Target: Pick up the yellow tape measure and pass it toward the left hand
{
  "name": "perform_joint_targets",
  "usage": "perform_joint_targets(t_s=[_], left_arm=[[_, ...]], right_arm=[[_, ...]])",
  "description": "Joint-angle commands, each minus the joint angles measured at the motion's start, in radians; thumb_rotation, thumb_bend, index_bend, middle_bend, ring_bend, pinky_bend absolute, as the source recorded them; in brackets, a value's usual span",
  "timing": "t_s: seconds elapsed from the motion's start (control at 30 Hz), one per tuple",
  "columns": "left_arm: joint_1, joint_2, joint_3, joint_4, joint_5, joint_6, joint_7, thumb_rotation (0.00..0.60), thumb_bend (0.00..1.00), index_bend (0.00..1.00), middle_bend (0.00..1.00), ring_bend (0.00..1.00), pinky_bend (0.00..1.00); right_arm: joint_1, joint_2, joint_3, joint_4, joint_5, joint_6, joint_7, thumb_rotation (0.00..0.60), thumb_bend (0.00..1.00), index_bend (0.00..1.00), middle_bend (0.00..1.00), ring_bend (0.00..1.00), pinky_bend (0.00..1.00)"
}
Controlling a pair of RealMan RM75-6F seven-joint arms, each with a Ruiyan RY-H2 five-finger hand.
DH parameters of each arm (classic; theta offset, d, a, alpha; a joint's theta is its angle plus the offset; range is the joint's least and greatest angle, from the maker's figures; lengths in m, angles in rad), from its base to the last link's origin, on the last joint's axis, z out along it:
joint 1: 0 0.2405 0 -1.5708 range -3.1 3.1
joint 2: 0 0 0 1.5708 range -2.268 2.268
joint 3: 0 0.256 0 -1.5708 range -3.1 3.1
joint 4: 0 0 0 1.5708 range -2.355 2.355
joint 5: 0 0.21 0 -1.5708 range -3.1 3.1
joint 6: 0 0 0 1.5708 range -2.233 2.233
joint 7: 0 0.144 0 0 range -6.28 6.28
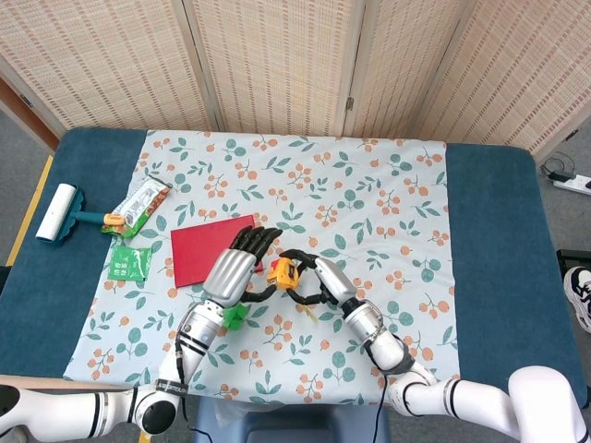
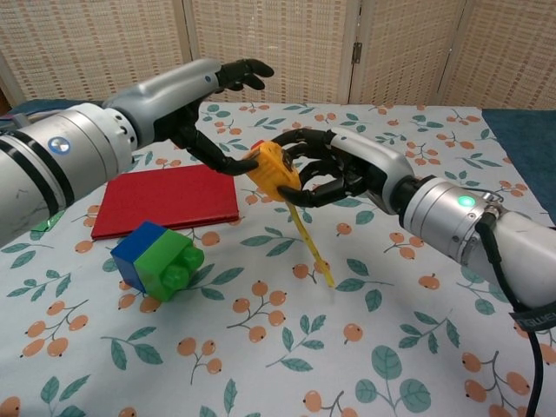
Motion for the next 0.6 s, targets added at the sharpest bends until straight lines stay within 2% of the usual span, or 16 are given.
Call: perform_joint_targets(t_s=[0.03, 0.6], left_arm=[[-0.002, -0.003, 0.0, 0.003, -0.003, -0.001, -0.001, 0.6, 0.32, 0.1, 0.12, 0.08, 0.03], [-0.007, 0.009, 0.003, 0.009, -0.015, 0.006, 0.002, 0.6, 0.34, 0.12, 0.12, 0.08, 0.03]], right_arm=[[0.0, -0.001, 0.001, 0.001, 0.002, 0.001, -0.003, 0.6, 0.51, 0.47, 0.44, 0.45, 0.18], [0.0, 0.001, -0.004, 0.004, 0.008, -0.003, -0.007, 0.6, 0.51, 0.47, 0.44, 0.45, 0.18]])
